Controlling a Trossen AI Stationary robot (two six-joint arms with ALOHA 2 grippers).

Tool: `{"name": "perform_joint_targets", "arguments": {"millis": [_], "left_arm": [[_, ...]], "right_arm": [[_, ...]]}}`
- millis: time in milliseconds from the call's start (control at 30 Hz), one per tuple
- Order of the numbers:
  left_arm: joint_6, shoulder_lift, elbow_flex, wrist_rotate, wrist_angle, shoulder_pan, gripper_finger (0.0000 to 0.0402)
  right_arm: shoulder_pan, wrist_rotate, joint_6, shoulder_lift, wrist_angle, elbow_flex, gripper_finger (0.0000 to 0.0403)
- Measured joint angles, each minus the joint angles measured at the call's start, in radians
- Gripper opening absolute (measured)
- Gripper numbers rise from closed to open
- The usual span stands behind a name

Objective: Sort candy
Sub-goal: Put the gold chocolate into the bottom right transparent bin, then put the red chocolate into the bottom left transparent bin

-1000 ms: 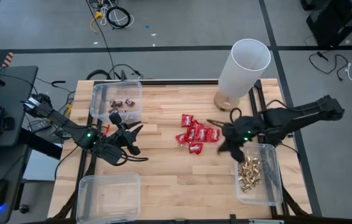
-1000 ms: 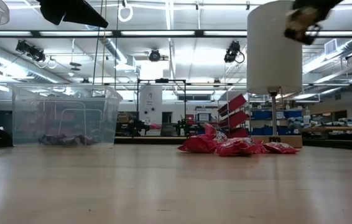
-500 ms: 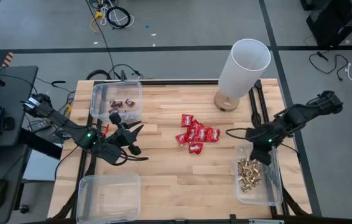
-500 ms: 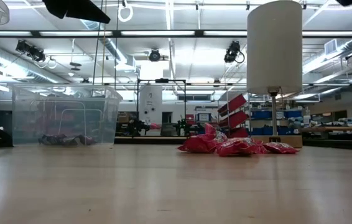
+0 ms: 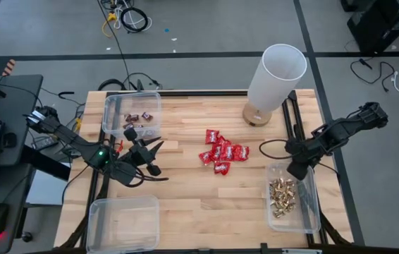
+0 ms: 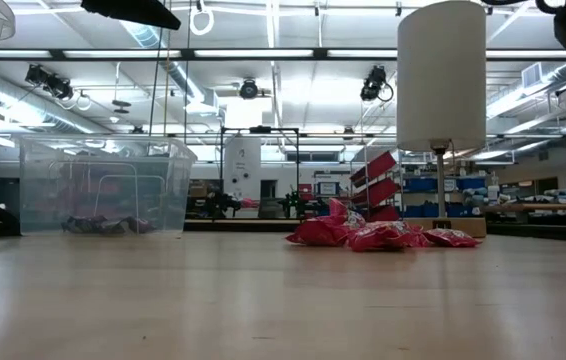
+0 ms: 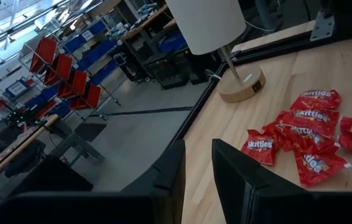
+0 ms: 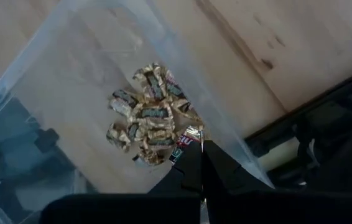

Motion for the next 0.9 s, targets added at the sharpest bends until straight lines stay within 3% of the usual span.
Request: {"name": "perform_joint_targets", "arguments": {"millis": [333, 900], "left_arm": [[0.0, 0.0, 0.0, 0.001, -0.001, 0.0, 0.0082], [0.005, 0.0, 0.0, 0.002, -0.003, 0.0, 0.0082]], "right_arm": [[0.0, 0.015, 0.017, 0.012, 0.001, 0.0, 0.0005], [0.0, 0.019, 0.025, 0.019, 0.015, 0.0, 0.006]]}}
